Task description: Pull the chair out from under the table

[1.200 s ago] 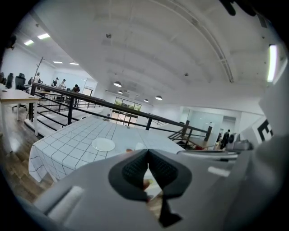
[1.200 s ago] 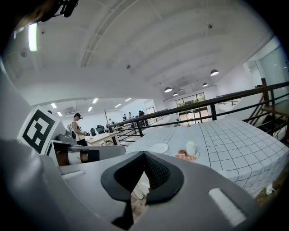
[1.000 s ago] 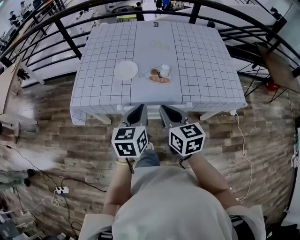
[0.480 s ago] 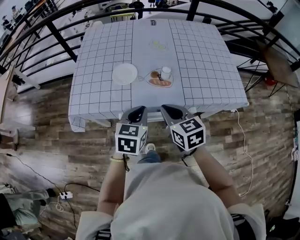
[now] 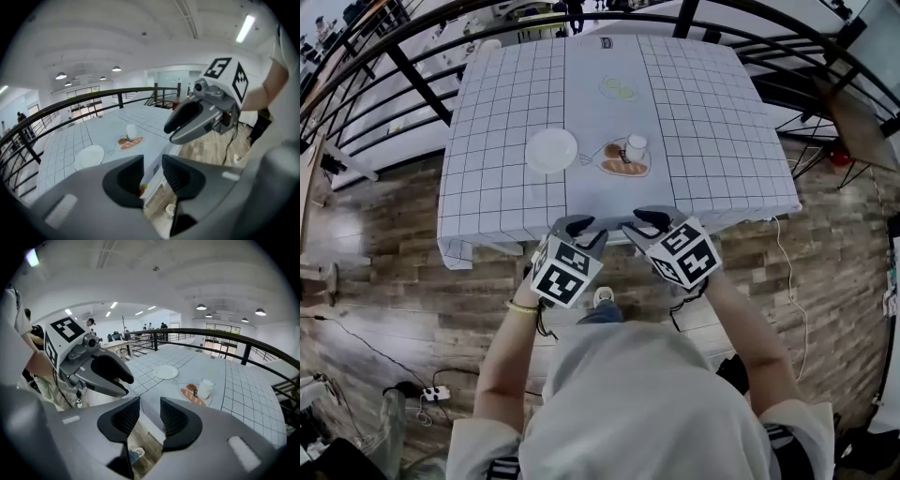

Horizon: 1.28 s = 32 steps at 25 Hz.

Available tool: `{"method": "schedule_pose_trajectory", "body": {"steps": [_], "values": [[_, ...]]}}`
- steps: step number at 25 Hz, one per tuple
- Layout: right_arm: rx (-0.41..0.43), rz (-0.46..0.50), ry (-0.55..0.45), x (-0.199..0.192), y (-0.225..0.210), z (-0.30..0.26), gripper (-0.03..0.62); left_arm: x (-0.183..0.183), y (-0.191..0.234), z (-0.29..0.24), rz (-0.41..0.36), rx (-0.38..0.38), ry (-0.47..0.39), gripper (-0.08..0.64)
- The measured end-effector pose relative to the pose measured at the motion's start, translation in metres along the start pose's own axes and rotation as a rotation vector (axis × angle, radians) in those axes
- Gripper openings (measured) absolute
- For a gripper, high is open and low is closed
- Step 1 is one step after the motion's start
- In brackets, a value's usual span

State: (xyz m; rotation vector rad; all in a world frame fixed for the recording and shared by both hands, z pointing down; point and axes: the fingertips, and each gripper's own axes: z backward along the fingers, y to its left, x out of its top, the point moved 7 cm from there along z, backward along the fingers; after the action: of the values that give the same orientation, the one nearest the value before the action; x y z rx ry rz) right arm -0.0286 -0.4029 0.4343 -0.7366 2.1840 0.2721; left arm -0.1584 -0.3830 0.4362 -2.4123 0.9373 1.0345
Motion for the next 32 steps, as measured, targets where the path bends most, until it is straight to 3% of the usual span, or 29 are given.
{"method": "schedule_pose_trajectory", "body": {"steps": [3,8,16,23,32], "values": [[0.051,0.081,0.081,-0.004,0.001,-0.008,0.146,-0.003,-0.002,-0.009,-0.113,-0.057,0.068,0.154],[0.112,0.177,0.186,-0.014,0.002,-0.021,0.171,-0.012,-0.004,-0.024,-0.236,-0.143,0.170,0.184],[0.184,0.330,0.331,-0.032,-0.004,-0.039,0.210,-0.022,-0.005,-0.042,-0.353,-0.239,0.285,0.219],[0.251,0.459,0.462,-0.046,-0.009,-0.053,0.218,-0.028,-0.004,-0.060,-0.434,-0.273,0.372,0.235],[0.260,0.625,0.578,-0.064,-0.010,-0.073,0.215,-0.041,-0.009,-0.080,-0.550,-0.292,0.481,0.235]]}}
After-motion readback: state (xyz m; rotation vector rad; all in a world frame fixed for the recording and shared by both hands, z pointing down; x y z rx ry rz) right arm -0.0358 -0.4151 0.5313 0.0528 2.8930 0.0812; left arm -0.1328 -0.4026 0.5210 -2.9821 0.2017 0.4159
